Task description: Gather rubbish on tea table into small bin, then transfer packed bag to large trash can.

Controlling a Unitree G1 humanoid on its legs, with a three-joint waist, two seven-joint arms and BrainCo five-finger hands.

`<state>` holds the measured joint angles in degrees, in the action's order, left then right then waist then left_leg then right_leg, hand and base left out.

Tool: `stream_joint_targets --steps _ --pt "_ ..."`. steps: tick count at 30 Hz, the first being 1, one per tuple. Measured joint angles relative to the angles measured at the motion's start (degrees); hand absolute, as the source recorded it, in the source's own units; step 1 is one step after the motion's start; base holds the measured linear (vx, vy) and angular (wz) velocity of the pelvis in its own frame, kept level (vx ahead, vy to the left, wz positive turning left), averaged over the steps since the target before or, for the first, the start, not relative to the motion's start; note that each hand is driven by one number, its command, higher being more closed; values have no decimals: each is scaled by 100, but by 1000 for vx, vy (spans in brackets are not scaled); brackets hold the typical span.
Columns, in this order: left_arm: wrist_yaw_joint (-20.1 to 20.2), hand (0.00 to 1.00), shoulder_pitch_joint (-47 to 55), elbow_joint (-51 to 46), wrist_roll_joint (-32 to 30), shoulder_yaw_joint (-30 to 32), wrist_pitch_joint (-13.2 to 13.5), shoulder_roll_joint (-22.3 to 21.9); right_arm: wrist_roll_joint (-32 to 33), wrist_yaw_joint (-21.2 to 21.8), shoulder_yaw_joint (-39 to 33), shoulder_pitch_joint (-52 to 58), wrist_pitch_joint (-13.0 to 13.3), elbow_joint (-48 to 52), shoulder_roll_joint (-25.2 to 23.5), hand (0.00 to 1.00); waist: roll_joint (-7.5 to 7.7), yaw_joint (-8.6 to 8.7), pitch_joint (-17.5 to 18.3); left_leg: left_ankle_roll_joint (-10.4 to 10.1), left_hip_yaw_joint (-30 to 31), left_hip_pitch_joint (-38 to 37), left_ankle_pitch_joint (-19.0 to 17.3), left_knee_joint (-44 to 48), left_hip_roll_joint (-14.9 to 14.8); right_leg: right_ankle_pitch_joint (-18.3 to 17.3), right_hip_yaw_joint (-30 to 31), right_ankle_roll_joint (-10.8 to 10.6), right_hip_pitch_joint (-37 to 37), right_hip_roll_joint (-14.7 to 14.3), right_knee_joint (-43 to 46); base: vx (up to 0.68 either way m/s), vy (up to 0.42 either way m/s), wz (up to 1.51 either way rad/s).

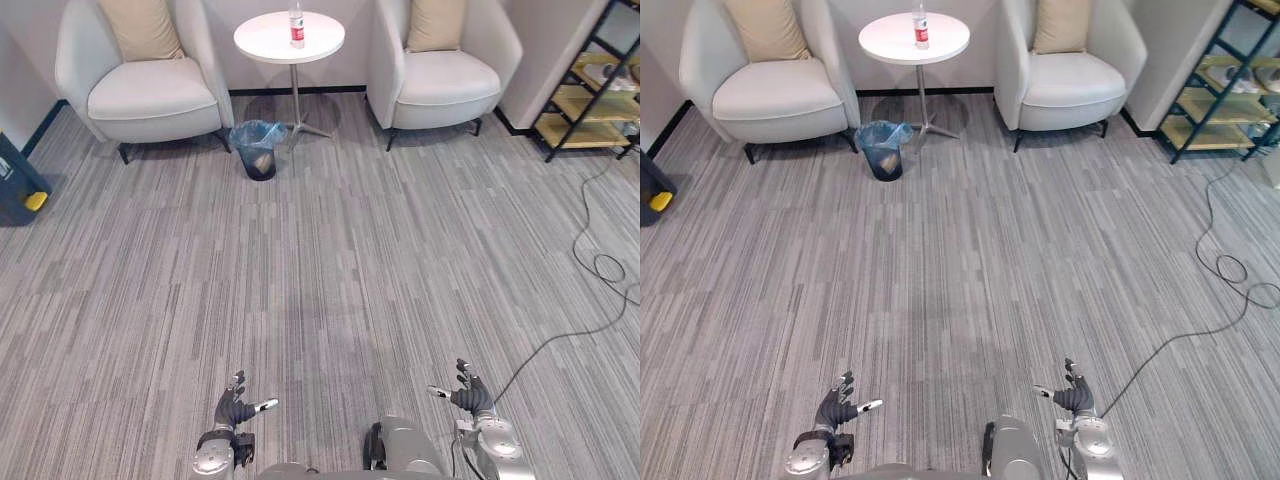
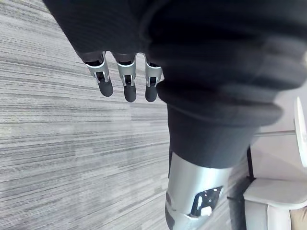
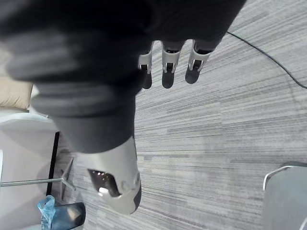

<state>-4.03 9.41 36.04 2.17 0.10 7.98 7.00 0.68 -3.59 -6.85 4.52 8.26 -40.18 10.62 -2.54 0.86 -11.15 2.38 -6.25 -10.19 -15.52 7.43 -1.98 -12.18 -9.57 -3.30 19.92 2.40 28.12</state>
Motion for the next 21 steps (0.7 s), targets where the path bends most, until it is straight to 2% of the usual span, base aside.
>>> stream_joint_targets --steps 1,2,3,4,5,6,7,8,9,10,12,13,15,17,18,20,21 --pt "-13 0 -55 1 0 -2 12 62 29 -1 3 -64 2 5 8 0 102 -10 7 -175 26 -108 -3 -54 5 554 28 66 -4 -44 -804 405 -129 28" --pt "-16 0 -54 5 1 -5 13 96 58 -3 3 -73 9 7 7 0 152 -8 2 -271 62 -192 -62 -68 25 912 34 206 -5 -22 -1074 451 -175 32" --pt "-19 0 -104 78 0 10 11 93 104 -6 -1 -71 6 -20 45 0 215 10 15 -473 158 -358 -222 -64 -13 1492 14 585 -4 14 -954 448 -182 18" --pt "-40 0 -110 101 1 13 1 53 109 -6 1 -111 -9 -68 69 0 109 -5 36 -506 155 -378 -218 -5 -131 1435 -55 593 21 -66 -833 434 -215 22" --pt "-72 0 -147 102 2 6 13 17 134 -5 -1 -203 2 -27 71 0 41 31 72 -604 178 -176 -161 400 -270 1199 -155 697 -23 -145 -838 398 -231 6" --pt "-106 0 -168 107 4 4 13 -9 154 -6 -2 -253 3 -27 73 0 10 31 69 -630 178 -55 -146 683 -336 1149 -172 748 -70 -198 -877 398 -253 16" --pt "-114 0 -216 152 4 1 13 -66 160 -10 0 -290 4 -23 76 0 -56 50 60 -752 204 282 -66 1563 -500 1084 -249 819 -333 -316 -1102 395 -252 21" --pt "-115 0 -215 164 4 3 13 -128 213 -17 36 -273 4 -11 75 0 -119 112 34 -841 283 664 278 2737 -678 1086 -341 843 -860 -483 -1520 410 -239 26" --pt "-113 0 -177 164 5 3 12 -154 247 -25 110 -209 7 34 69 0 -122 99 21 -788 301 955 663 3624 -869 1105 -343 917 -1300 -596 -1865 485 -262 16" --pt "-108 0 -154 165 5 2 14 -166 329 -34 124 -161 22 90 38 0 -119 51 18 -765 206 1190 631 4417 -1067 1107 -313 958 -1695 -702 -2125 391 -202 -6" --pt "-108 0 -155 163 5 -1 13 -177 394 -140 113 -177 43 122 -23 0 -79 -30 4 -598 -51 1698 507 5237 -1284 1040 -195 1080 -2183 -775 -2437 335 -158 -23" --pt "-111 0 -178 145 24 -1 14 -180 435 -167 108 -211 41 122 -23 0 -21 -106 -21 -536 -187 2084 466 5272 -1289 969 -86 1179 -2367 -773 -2585 291 -109 -31" --pt "-123 0 -187 45 70 6 13 -174 449 -171 108 -262 28 104 -19 0 -52 -201 -19 -466 -269 2572 400 4829 -1173 939 67 1203 -2528 -754 -2739 260 -13 -39" --pt "-127 0 -158 26 69 8 10 -193 449 -171 60 -299 24 105 -45 0 -7 -231 -94 -470 -368 2707 324 3594 -862 891 172 1032 -2715 -596 -2755 274 62 -32" --pt "-124 0 -162 9 67 7 10 -250 449 -172 13 -301 25 105 -23 0 50 -280 -133 -510 -371 2733 355 2555 -595 826 250 947 -2802 -479 -2803 292 115 -27" --pt "-124 0 -150 -75 66 7 14 -328 447 -184 -63 -304 24 99 7 0 -56 -354 -91 -720 -238 2729 703 951 -310 683 390 781 -2878 -414 -2864 338 158 -28" --pt "-124 0 -149 -75 66 7 16 -331 448 -184 -63 -304 24 99 11 0 -63 -355 -88 -719 -228 2734 726 879 -303 672 397 768 -2882 -415 -2863 339 189 -36"
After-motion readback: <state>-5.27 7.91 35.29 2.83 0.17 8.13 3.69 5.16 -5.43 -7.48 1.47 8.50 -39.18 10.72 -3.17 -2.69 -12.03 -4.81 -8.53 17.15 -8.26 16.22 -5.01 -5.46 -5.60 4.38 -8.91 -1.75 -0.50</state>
